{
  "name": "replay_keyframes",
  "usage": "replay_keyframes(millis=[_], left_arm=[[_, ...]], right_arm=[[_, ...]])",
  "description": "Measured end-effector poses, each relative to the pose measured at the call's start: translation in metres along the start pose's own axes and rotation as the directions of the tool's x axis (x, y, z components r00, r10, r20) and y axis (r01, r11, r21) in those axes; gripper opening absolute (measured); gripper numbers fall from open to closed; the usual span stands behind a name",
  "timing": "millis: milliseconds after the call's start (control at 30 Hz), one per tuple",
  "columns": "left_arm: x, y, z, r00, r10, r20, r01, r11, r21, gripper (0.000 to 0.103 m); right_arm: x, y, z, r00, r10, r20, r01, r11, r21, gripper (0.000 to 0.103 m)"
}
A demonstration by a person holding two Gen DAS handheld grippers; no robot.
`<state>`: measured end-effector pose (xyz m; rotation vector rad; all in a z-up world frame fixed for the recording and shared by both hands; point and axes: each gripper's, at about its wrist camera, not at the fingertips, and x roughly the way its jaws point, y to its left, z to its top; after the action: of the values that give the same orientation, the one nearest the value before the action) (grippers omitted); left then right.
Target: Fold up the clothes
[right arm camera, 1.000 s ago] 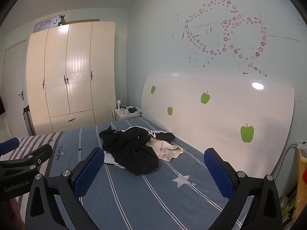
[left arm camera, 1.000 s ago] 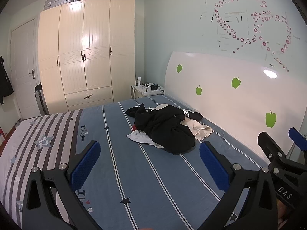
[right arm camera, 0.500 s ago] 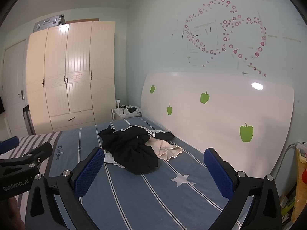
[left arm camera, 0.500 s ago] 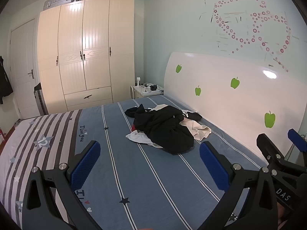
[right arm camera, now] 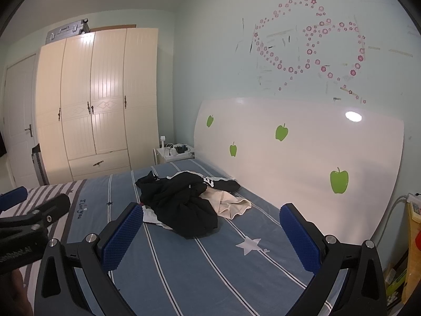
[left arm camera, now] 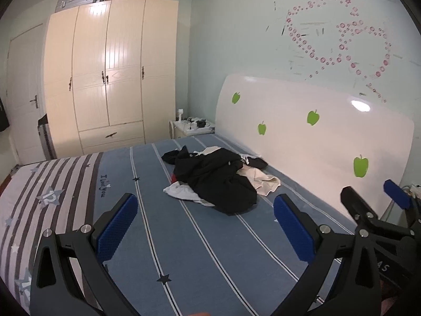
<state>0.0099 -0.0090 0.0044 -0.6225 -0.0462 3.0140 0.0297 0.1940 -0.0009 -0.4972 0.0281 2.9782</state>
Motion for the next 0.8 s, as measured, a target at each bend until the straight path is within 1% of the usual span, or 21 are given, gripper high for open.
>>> replay_keyframes(millis=[67, 167, 200, 267, 333, 367, 433, 500, 567, 633, 700, 733, 800], left_arm=[[-0.003, 0.0, -0.001, 1.0, 0.028, 0.015, -0.028, 0.999, 0.018, 0.102], [-0.005, 0.003, -0.004, 0.999, 0.044, 0.003, -0.044, 0.998, 0.034, 0.102], [-0.005, 0.006, -0.005, 0.999, 0.045, -0.003, -0.045, 0.998, 0.035, 0.102], [-0.004, 0.014, -0.01, 1.0, 0.022, -0.018, -0.021, 0.999, 0.028, 0.102], [-0.005, 0.027, -0.018, 1.0, 0.017, -0.007, -0.017, 1.0, 0.003, 0.102], [-0.003, 0.034, -0.024, 1.0, 0.028, -0.004, -0.028, 1.0, -0.01, 0.102], [0.012, 0.046, -0.037, 0.999, 0.036, -0.027, -0.037, 0.999, -0.026, 0.102], [0.036, 0.054, -0.053, 0.997, 0.039, -0.059, -0.041, 0.998, -0.038, 0.102], [0.069, 0.059, -0.07, 0.995, 0.063, -0.081, -0.066, 0.997, -0.034, 0.101], [0.112, 0.06, -0.087, 0.993, 0.074, -0.093, -0.077, 0.997, -0.025, 0.101], [0.157, 0.06, -0.101, 0.994, 0.058, -0.09, -0.06, 0.998, -0.021, 0.1], [0.183, 0.06, -0.106, 0.994, 0.052, -0.092, -0.053, 0.999, -0.013, 0.099], [0.235, 0.059, -0.116, 0.994, 0.038, -0.099, -0.038, 0.999, 0.003, 0.096]], right_arm=[[0.0, 0.0, -0.002, 1.0, 0.005, -0.004, -0.005, 1.0, 0.001, 0.102], [0.002, -0.002, -0.007, 1.0, 0.021, -0.02, -0.021, 1.0, 0.011, 0.103], [0.003, -0.003, -0.009, 0.999, 0.029, -0.029, -0.029, 0.999, 0.017, 0.102], [0.006, -0.005, -0.016, 0.998, 0.043, -0.052, -0.042, 0.999, 0.028, 0.103], [0.013, -0.004, -0.026, 0.996, 0.033, -0.08, -0.031, 0.999, 0.015, 0.102], [0.019, -0.002, -0.033, 0.995, 0.029, -0.093, -0.029, 1.0, 0.001, 0.103], [0.037, 0.0, -0.053, 0.992, 0.023, -0.12, -0.024, 1.0, -0.01, 0.102], [0.056, 0.001, -0.072, 0.989, 0.014, -0.15, -0.015, 1.0, -0.007, 0.102], [0.085, 0.003, -0.095, 0.985, 0.013, -0.174, -0.012, 1.0, 0.007, 0.102], [0.125, 0.006, -0.115, 0.98, 0.02, -0.2, -0.02, 1.0, 0.003, 0.102], [0.171, 0.011, -0.134, 0.974, 0.029, -0.225, -0.032, 0.999, -0.009, 0.102], [0.197, 0.014, -0.141, 0.972, 0.031, -0.231, -0.036, 0.999, -0.019, 0.101], [0.243, 0.018, -0.152, 0.971, 0.029, -0.238, -0.039, 0.998, -0.038, 0.096]])
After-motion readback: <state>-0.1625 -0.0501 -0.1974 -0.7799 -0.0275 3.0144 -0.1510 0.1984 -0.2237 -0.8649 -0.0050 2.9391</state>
